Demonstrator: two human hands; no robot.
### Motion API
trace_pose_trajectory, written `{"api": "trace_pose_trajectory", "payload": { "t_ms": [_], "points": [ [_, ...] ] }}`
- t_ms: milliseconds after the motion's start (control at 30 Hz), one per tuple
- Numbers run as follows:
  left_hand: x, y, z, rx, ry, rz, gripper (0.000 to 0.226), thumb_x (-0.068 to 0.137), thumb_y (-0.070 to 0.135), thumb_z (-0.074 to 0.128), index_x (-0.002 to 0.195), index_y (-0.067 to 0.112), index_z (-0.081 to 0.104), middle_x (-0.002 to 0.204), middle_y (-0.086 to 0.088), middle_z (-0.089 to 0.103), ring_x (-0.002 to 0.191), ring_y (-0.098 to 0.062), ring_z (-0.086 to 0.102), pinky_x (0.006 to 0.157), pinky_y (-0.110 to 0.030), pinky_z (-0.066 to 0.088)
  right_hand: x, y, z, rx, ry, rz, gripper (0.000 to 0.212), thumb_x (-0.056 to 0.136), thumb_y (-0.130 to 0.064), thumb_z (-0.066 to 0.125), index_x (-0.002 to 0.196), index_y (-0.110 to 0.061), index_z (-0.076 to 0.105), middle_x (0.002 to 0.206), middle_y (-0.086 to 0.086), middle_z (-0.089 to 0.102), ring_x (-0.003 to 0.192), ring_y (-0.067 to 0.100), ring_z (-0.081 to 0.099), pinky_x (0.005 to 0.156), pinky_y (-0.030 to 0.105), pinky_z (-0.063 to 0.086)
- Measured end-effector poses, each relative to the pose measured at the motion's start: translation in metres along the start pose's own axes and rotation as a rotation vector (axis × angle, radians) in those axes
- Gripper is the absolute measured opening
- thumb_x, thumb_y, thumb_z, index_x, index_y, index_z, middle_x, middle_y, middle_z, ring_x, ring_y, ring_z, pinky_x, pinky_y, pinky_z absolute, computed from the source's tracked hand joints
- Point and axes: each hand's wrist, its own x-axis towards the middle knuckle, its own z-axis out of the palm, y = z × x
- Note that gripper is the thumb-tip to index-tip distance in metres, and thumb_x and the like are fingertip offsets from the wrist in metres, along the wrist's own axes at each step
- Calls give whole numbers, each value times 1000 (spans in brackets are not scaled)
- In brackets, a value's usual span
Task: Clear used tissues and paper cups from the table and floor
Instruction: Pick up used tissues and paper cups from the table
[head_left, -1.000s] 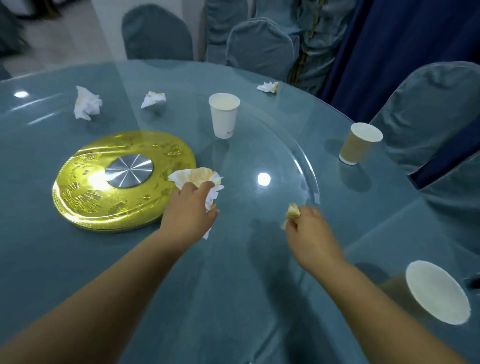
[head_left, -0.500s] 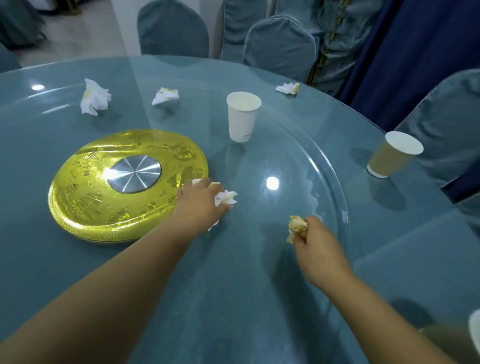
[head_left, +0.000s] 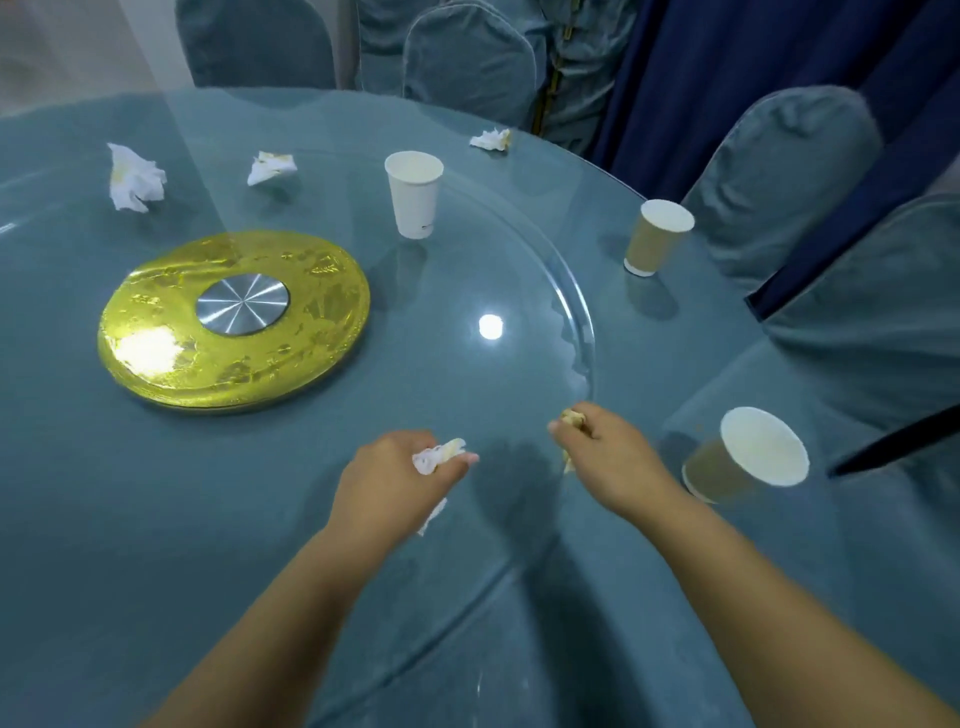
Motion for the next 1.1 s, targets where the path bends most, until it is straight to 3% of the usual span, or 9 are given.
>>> {"api": "trace_pose_trajectory", "payload": {
  "t_ms": [100, 200, 367, 500, 633, 800, 900, 967, 1100],
  "points": [
    [-43, 3, 2, -141, -27, -28, 30, 75, 46, 67, 64, 23, 51, 51, 1, 61, 45, -17, 55, 51, -31, 46, -41, 12, -15, 17, 102, 5, 44, 91, -46, 52, 66, -10, 44, 68, 13, 57, 66, 24, 50, 62, 34, 38],
    [-83, 6, 5, -258, -49, -25, 11, 75, 31, 70, 77, 33, 60, 73, 11, 65, 58, -15, 62, 51, -30, 50, -83, 25, -26, 136, 215, 43, 52, 89, -48, 54, 78, 3, 54, 64, 16, 56, 59, 22, 50, 60, 36, 42],
    [-141, -1, 14, -336, -181, 12, 20, 76, 14, 67, 74, 33, 68, 69, 12, 67, 57, -12, 60, 51, -27, 50, -159, 44, -32, 421, 469, 102, 42, 90, -30, 61, 82, 12, 55, 61, 14, 51, 45, 4, 50, 56, 35, 50],
    [-188, -3, 23, -367, -293, 78, 19, 80, 11, 66, 74, 28, 71, 65, 18, 65, 53, -1, 55, 52, -23, 49, -230, 65, -28, 485, 655, 143, 27, 89, -29, 62, 72, -8, 61, 60, 3, 52, 52, 11, 47, 61, 29, 39],
    [-235, 8, 24, -374, -346, 196, 11, 80, 12, 70, 73, 20, 69, 68, 5, 67, 52, -4, 56, 43, -15, 43, -305, 83, -13, 547, 755, 204, 22, 83, -38, 66, 68, -21, 62, 77, 5, 61, 66, 14, 53, 69, 30, 42],
    [-305, 31, 41, -452, -542, 301, 7, 79, 9, 71, 74, 10, 68, 58, 6, 62, 49, -3, 52, 43, -12, 41, -406, 104, 21, 528, 771, 333, 15, 87, -31, 64, 73, -25, 62, 85, 5, 61, 72, 15, 55, 70, 32, 45],
    [-348, 40, 68, -416, -706, 360, 10, 79, 20, 74, 72, 17, 67, 60, 9, 64, 55, -4, 55, 53, -17, 44, -465, 120, 42, 493, 743, 402, 11, 86, -33, 63, 81, -24, 61, 91, 0, 57, 75, 13, 56, 70, 30, 48],
    [-379, 44, 87, -370, -814, 392, 17, 79, 34, 71, 74, 20, 64, 65, 7, 65, 59, -5, 56, 57, -18, 45, -504, 130, 53, 516, 724, 440, 9, 86, -36, 63, 92, -31, 60, 102, -7, 53, 83, 5, 56, 72, 20, 47],
    [-451, 54, 123, -229, -970, 437, 22, 92, 38, 49, 79, 24, 58, 79, 3, 60, 60, 6, 54, 54, -5, 41, -582, 147, 65, 665, 639, 471, 55, 73, -54, 68, 120, -39, 44, 119, -15, 36, 98, -12, 46, 81, 4, 41]
  ]
}}
